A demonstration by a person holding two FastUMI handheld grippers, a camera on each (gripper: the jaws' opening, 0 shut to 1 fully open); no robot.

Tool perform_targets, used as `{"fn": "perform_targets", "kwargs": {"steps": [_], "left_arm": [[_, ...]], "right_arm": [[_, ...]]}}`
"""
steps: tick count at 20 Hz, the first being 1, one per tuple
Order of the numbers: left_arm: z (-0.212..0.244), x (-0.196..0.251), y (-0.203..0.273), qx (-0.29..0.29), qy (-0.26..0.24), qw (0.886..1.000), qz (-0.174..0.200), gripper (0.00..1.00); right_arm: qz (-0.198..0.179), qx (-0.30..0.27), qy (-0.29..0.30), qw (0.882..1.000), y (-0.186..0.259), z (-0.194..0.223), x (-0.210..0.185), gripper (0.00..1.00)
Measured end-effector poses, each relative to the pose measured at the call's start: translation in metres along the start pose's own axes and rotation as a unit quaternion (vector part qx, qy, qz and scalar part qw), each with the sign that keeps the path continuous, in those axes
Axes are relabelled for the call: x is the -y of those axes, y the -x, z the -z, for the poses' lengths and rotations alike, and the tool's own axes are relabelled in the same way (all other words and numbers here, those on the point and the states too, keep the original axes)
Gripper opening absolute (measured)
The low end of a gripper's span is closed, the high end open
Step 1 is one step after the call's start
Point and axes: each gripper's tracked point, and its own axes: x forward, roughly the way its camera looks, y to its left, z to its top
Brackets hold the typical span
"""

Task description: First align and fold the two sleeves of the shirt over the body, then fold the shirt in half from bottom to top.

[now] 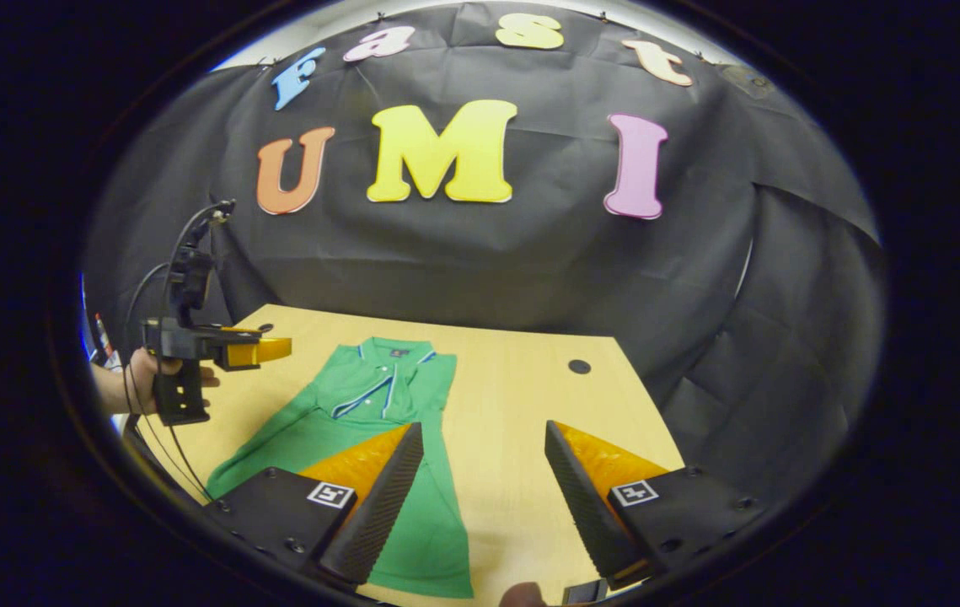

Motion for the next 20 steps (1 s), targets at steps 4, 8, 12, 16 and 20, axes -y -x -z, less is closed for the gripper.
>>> {"fn": "perform_targets", "kwargs": {"steps": [4, 8, 12, 16, 20], "left_arm": [[0.035, -0.019, 0.059, -0.018, -0.035, 0.999, -0.006, 1.0], [0.087, -0.026, 0.104, -0.056, -0.038, 0.998, -0.005, 1.0], [0.174, -0.028, 0.15, -0.143, -0.043, 0.989, 0.021, 1.0], [0.232, -0.03, 0.178, -0.204, -0.034, 0.978, 0.031, 1.0], [0.274, -0.025, 0.191, -0.248, -0.016, 0.968, 0.036, 1.0]], "right_arm": [[-0.043, -0.03, 0.018, 0.998, -0.002, 0.02, -0.012, 0.94], [-0.08, -0.083, 0.053, 0.992, 0.0, 0.064, -0.019, 0.94], [-0.102, -0.167, 0.075, 0.978, 0.012, 0.131, -0.018, 0.92], [-0.106, -0.231, 0.096, 0.962, 0.025, 0.194, -0.009, 0.92], [-0.106, -0.28, 0.092, 0.949, 0.042, 0.237, -0.007, 0.95]]}}
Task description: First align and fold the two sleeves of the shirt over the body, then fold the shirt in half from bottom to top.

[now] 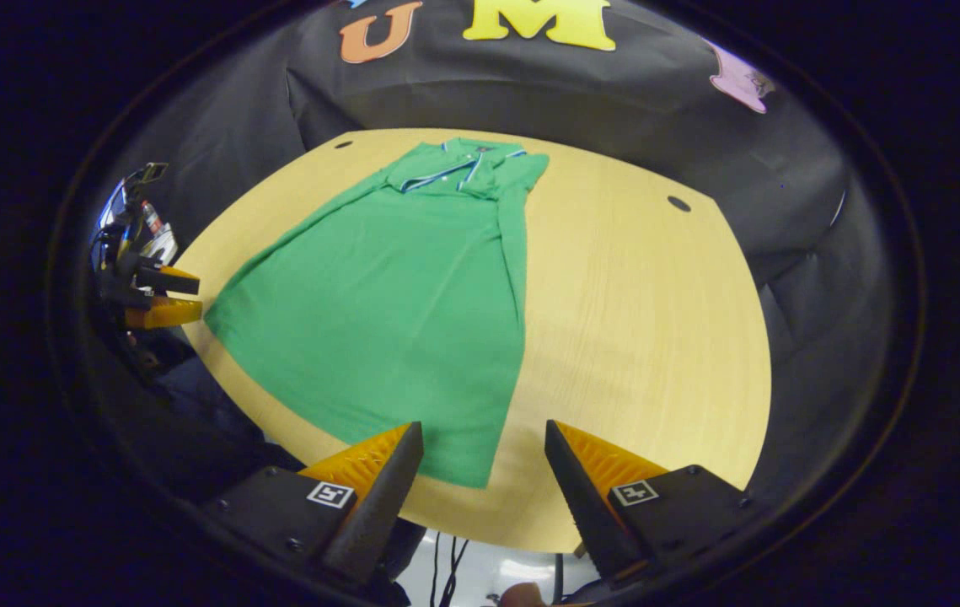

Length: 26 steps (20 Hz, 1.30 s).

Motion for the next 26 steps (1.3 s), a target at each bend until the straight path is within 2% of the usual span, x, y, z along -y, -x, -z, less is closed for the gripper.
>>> {"fn": "perform_targets", "kwargs": {"steps": [5, 12, 14, 16, 18, 20, 22, 24, 25, 26], "left_arm": [[0.009, 0.008, -0.013, -0.014, -0.006, 1.0, 0.01, 1.0], [0.019, 0.004, -0.028, -0.037, -0.012, 0.999, -0.002, 1.0], [0.021, 0.002, -0.03, -0.041, -0.023, 0.999, -0.016, 1.0], [0.021, 0.001, -0.032, -0.038, -0.051, 0.997, -0.041, 1.0], [0.017, 0.001, -0.036, -0.032, -0.032, 0.998, -0.051, 0.98], [0.011, 0.006, -0.04, -0.027, -0.035, 0.998, -0.042, 0.43], [0.006, 0.006, -0.043, -0.032, -0.025, 0.999, -0.032, 0.06], [0.003, 0.012, -0.044, -0.038, 0.001, 0.999, -0.009, 0.03], [0.001, 0.015, -0.044, -0.037, 0.011, 0.999, 0.001, 0.03], [-0.002, 0.017, -0.04, -0.035, 0.016, 0.999, 0.007, 0.03]], "right_arm": [[-0.01, -0.026, 0.017, 0.999, -0.022, 0.012, -0.016, 0.94], [-0.014, -0.042, 0.024, 0.999, -0.044, 0.021, -0.02, 0.92], [-0.016, -0.042, 0.019, 0.999, -0.045, 0.022, -0.02, 0.95], [-0.017, -0.036, 0.027, 0.999, -0.045, 0.021, -0.021, 0.92], [-0.023, -0.031, 0.035, 0.999, -0.046, 0.02, -0.025, 0.9], [-0.043, -0.03, 0.045, 0.998, -0.045, 0.021, -0.033, 0.49], [-0.05, -0.044, 0.029, 0.997, -0.045, 0.021, -0.033, 0.09], [-0.055, -0.058, 0.008, 0.997, -0.044, 0.019, -0.031, 0.08], [-0.059, -0.063, 0.002, 0.996, -0.044, 0.019, -0.031, 0.05], [-0.061, -0.065, -0.004, 0.996, -0.043, 0.017, -0.032, 0.08]]}}
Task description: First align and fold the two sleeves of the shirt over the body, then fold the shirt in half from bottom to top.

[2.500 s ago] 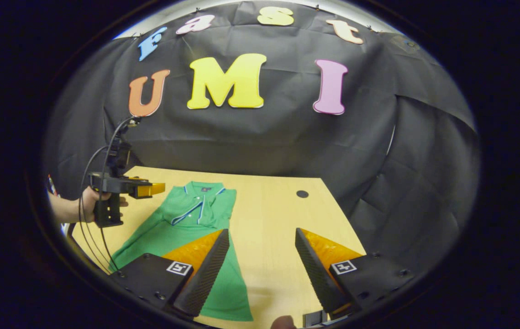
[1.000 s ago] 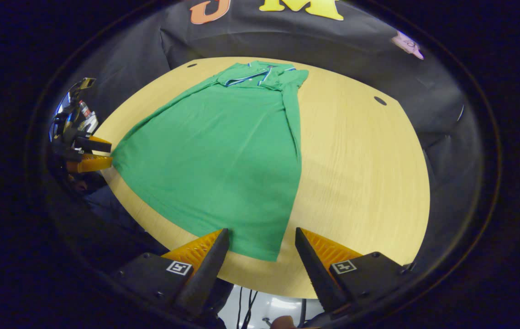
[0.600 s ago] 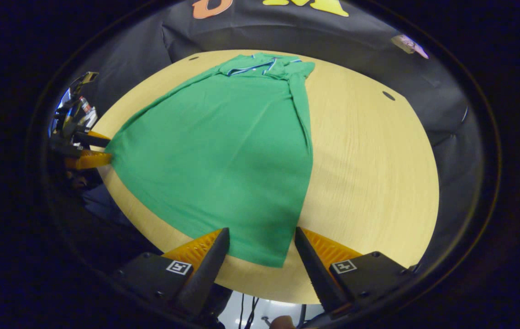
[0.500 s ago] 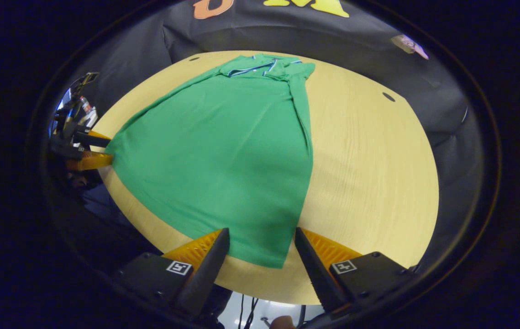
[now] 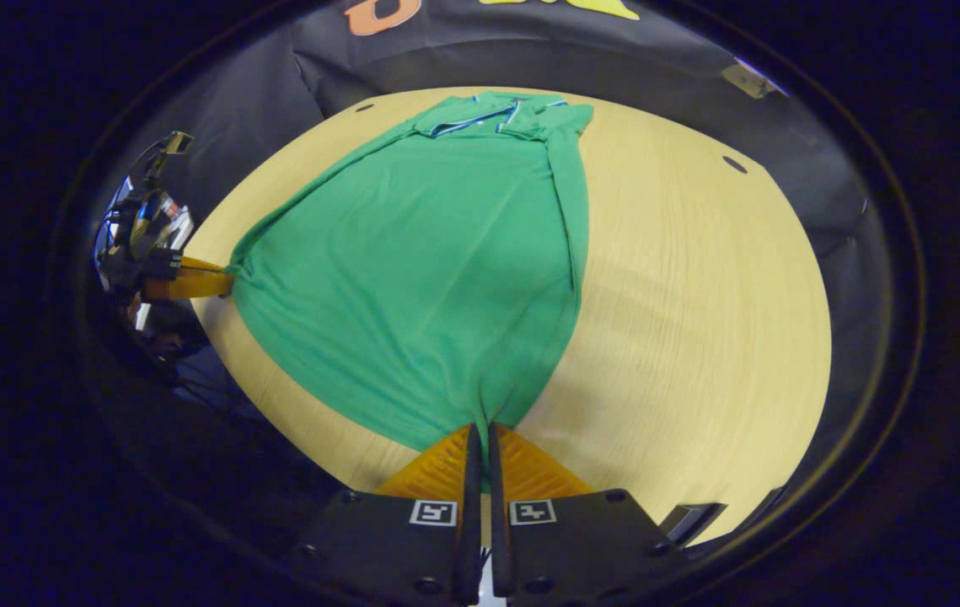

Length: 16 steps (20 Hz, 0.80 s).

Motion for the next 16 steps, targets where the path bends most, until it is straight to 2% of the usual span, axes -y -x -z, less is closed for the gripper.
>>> {"fn": "perform_targets", "kwargs": {"steps": [8, 16], "left_arm": [[-0.049, 0.003, 0.024, 0.049, -0.022, 0.998, 0.015, 0.03], [-0.14, -0.003, 0.044, 0.126, -0.03, 0.991, 0.013, 0.03]], "right_arm": [[-0.016, 0.064, -0.054, 0.996, 0.032, -0.056, 0.013, 0.08], [-0.021, 0.131, -0.089, 0.987, 0.06, -0.133, 0.028, 0.08]]}}
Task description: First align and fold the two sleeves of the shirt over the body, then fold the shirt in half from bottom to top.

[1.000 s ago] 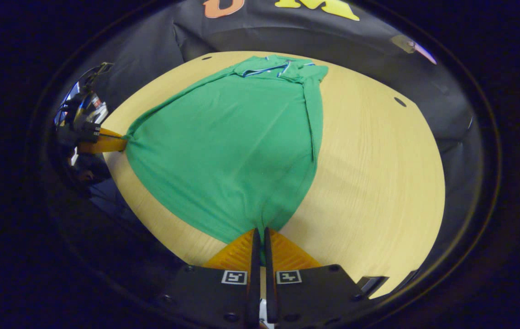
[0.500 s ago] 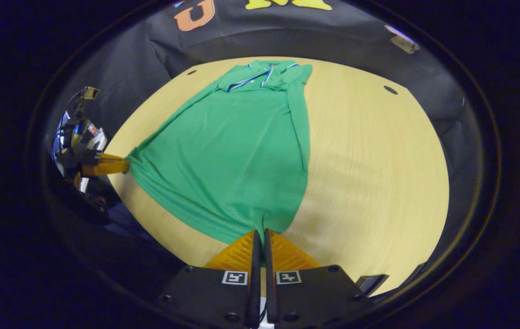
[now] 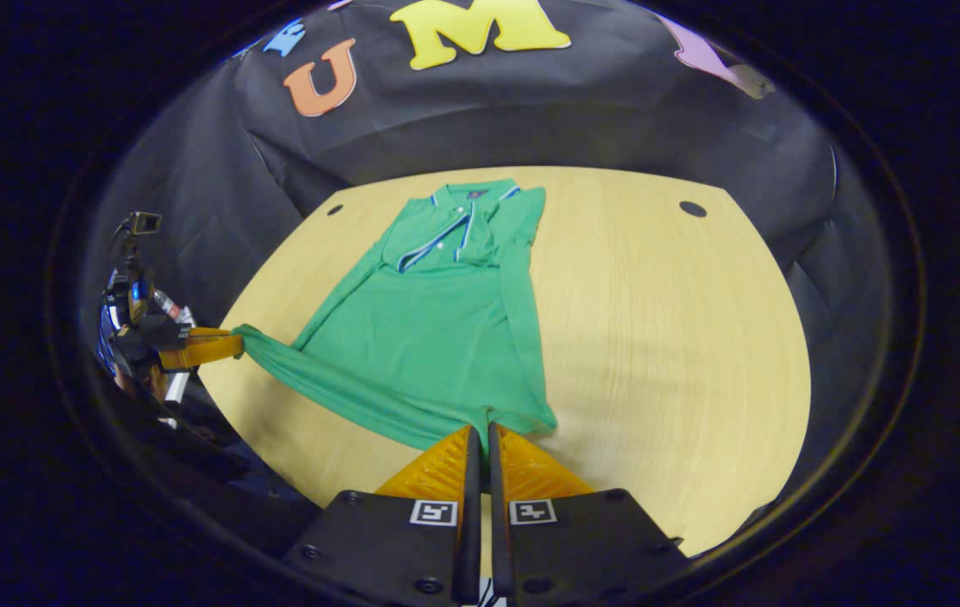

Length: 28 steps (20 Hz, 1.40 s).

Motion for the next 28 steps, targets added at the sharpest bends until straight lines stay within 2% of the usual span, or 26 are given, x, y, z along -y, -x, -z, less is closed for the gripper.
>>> {"fn": "perform_targets", "kwargs": {"steps": [4, 9, 10, 11, 13, 16, 17, 19, 20, 22, 23, 27, 28], "left_arm": [[-0.039, -0.008, -0.006, 0.027, -0.006, 1.0, 0.0, 0.03], [-0.108, -0.028, -0.015, 0.081, -0.004, 0.997, -0.01, 0.03], [-0.123, -0.031, -0.016, 0.091, 0.0, 0.996, -0.011, 0.07], [-0.134, -0.033, -0.018, 0.099, 0.003, 0.995, -0.012, 0.03], [-0.157, -0.036, -0.02, 0.115, 0.009, 0.993, -0.013, 0.03], [-0.203, -0.046, -0.023, 0.141, 0.012, 0.99, -0.013, 0.03], [-0.217, -0.05, -0.026, 0.147, 0.007, 0.989, -0.014, 0.03], [-0.234, -0.056, -0.031, 0.153, 0.005, 0.988, -0.014, 0.03], [-0.241, -0.058, -0.033, 0.155, 0.007, 0.988, -0.014, 0.03], [-0.255, -0.06, -0.04, 0.16, 0.007, 0.987, -0.012, 0.03], [-0.262, -0.063, -0.045, 0.164, 0.005, 0.986, -0.015, 0.03], [-0.283, -0.073, -0.072, 0.169, 0.012, 0.985, -0.017, 0.03], [-0.287, -0.074, -0.079, 0.168, 0.017, 0.985, -0.015, 0.03]], "right_arm": [[0.0, 0.033, -0.019, 0.999, 0.001, -0.047, 0.004, 0.08], [0.001, 0.064, -0.021, 0.998, -0.006, -0.102, 0.009, 0.08], [0.001, 0.071, -0.024, 0.997, -0.008, -0.115, 0.009, 0.05], [0.001, 0.076, -0.025, 0.997, -0.007, -0.123, 0.009, 0.08], [0.004, 0.086, -0.023, 0.996, -0.009, -0.144, 0.01, 0.08], [0.009, 0.119, -0.021, 0.993, -0.008, -0.196, 0.012, 0.08], [0.009, 0.126, -0.019, 0.992, -0.009, -0.207, 0.013, 0.05], [0.011, 0.137, -0.017, 0.99, -0.013, -0.228, 0.016, 0.05], [0.011, 0.14, -0.017, 0.99, -0.017, -0.236, 0.017, 0.08], [0.013, 0.145, -0.02, 0.989, -0.026, -0.249, 0.02, 0.05], [0.013, 0.146, -0.023, 0.989, -0.031, -0.255, 0.021, 0.08], [0.017, 0.154, -0.026, 0.988, -0.055, -0.279, 0.026, 0.08], [0.017, 0.157, -0.026, 0.987, -0.062, -0.284, 0.027, 0.05]]}}
